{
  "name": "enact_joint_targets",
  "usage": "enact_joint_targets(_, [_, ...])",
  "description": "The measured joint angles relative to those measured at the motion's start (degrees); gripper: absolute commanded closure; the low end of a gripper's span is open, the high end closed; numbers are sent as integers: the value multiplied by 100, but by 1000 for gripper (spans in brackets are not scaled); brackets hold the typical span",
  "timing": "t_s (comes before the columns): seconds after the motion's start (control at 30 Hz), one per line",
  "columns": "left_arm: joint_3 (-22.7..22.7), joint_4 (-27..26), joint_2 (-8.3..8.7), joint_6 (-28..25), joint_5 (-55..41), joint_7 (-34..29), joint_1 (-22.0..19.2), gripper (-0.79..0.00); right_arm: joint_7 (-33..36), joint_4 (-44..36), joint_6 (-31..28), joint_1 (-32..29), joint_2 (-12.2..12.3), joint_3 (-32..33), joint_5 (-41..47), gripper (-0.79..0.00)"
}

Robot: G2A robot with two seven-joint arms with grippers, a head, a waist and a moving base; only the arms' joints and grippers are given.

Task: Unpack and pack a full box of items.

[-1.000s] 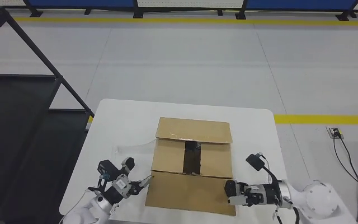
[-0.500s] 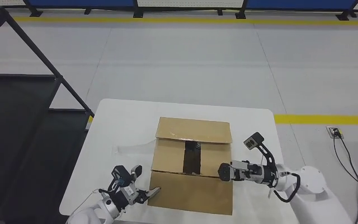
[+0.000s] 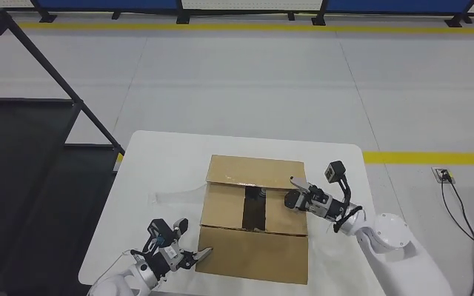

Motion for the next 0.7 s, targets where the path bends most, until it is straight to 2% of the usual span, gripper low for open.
enact_joint_targets(0.3, [0,0,0,0,0,0,0,-785,-1119,108,-243,379,-144,-126,30,-785])
enact_joint_targets(0.43, [0,0,0,0,0,0,0,-785,-1911,129,-331,639,-225,-277,-445,-785])
enact_joint_targets(0.7, [0,0,0,0,0,0,0,-785,-2853,1161,71,1843,-525,-1119,-1440,-785])
